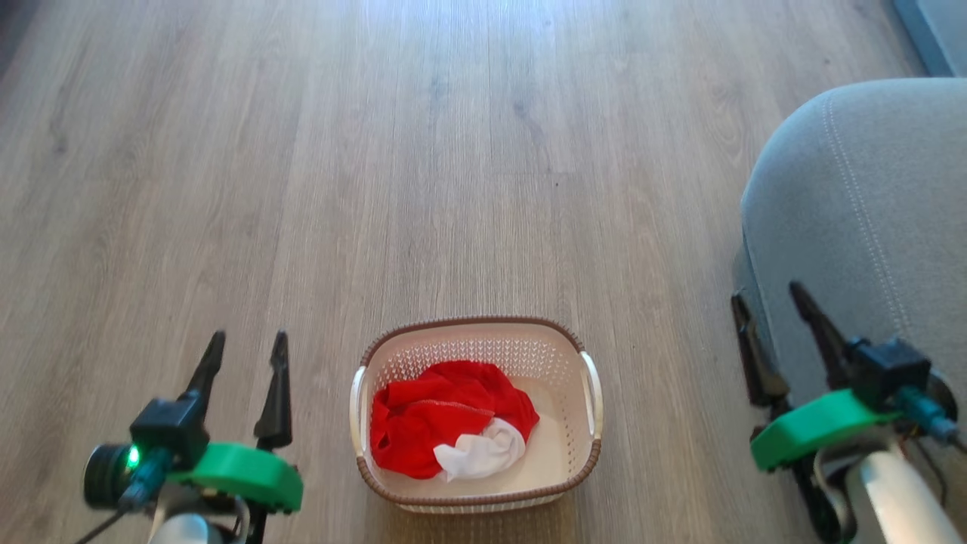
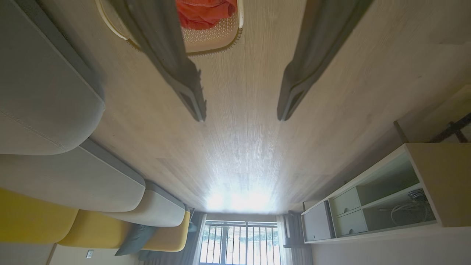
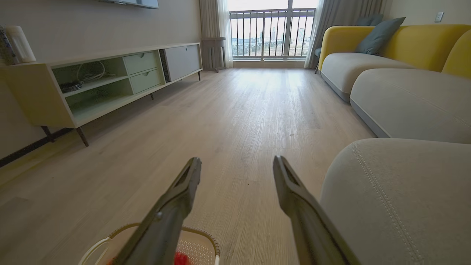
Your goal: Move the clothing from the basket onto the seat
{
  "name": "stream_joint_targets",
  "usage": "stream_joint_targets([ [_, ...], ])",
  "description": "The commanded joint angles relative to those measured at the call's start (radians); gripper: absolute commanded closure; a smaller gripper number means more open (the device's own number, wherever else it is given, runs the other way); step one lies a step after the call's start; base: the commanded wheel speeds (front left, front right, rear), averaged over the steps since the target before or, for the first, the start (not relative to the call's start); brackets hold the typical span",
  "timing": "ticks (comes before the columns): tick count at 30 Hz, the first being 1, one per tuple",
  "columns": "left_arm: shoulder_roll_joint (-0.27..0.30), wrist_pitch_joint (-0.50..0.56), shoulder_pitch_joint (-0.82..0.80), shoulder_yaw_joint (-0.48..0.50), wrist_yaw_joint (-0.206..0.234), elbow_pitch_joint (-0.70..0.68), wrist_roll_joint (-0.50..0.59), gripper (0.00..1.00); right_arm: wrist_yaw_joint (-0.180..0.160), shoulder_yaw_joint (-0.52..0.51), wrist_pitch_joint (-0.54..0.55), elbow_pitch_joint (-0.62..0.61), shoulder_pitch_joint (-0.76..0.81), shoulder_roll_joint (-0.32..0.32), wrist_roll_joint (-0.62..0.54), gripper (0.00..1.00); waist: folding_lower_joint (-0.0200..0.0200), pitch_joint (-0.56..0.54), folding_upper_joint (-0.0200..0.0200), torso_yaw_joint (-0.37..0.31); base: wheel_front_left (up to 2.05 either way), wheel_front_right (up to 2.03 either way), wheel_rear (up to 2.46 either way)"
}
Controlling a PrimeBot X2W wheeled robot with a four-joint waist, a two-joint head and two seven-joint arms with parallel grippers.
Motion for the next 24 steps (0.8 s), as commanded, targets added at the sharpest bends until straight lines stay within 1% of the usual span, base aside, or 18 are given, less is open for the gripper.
stream_joint_targets([
  [1, -0.001, -0.005, -0.018, 0.043, 0.01, -0.044, 0.007, 0.0, 0.0, 0.022, -0.009, -0.04, -0.009, -0.001, -0.004, 0.0, 0.0001, -0.004, -0.0001, -0.001, 0.0, 0.0, 0.0],
  [3, -0.003, -0.005, -0.001, 0.058, 0.016, -0.052, 0.008, 0.0, 0.0, 0.028, -0.009, -0.042, 0.008, 0.005, -0.006, 0.0, 0.0001, -0.01, -0.0001, -0.003, 0.0, 0.0, 0.0],
  [6, -0.006, -0.005, 0.014, 0.072, 0.01, -0.057, 0.014, 0.0, 0.0, 0.028, -0.009, -0.045, 0.026, 0.015, -0.009, 0.0, 0.0001, -0.013, -0.0001, -0.003, 0.0, 0.0, 0.0],
  [12, -0.008, -0.005, 0.026, 0.063, 0.015, -0.073, 0.027, 0.0, 0.0, 0.024, -0.009, -0.049, 0.023, 0.016, -0.01, 0.0, 0.0001, 0.005, -0.0001, -0.008, 0.0, 0.0, 0.0],
  [15, -0.008, -0.005, 0.023, 0.044, 0.018, -0.067, 0.015, 0.0, 0.0, 0.024, -0.009, -0.057, 0.007, 0.016, -0.009, 0.0, 0.0001, 0.03, -0.0001, -0.013, 0.0, 0.0, 0.0],
  [19, -0.008, -0.005, 0.007, 0.008, 0.015, -0.034, -0.003, 0.0, 0.0, 0.027, -0.009, -0.075, -0.026, 0.017, -0.007, 0.0, 0.0001, 0.089, -0.0001, -0.027, 0.0, 0.0, 0.0],
  [24, -0.009, -0.005, -0.055, -0.041, 0.001, 0.033, -0.037, 0.0, 0.0, 0.032, -0.009, -0.11, -0.087, 0.018, -0.003, 0.0, 0.0001, 0.206, -0.0001, -0.052, 0.0, 0.0, 0.0],
])
